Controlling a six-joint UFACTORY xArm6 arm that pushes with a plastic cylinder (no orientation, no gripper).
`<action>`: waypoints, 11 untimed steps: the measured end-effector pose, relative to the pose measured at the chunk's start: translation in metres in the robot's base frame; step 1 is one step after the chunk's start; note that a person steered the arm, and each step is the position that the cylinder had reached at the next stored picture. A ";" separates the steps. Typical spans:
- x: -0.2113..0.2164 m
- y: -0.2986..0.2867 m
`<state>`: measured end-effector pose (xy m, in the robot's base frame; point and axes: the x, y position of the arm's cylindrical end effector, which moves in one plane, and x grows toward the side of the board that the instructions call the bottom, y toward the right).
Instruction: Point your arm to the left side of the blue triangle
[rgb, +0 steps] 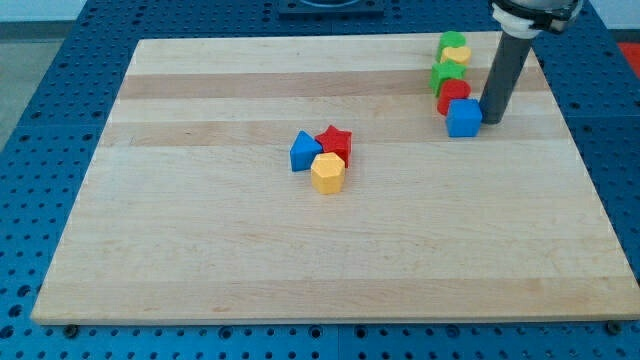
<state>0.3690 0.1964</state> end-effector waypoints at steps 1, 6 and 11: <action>0.003 -0.001; 0.135 -0.274; 0.067 -0.277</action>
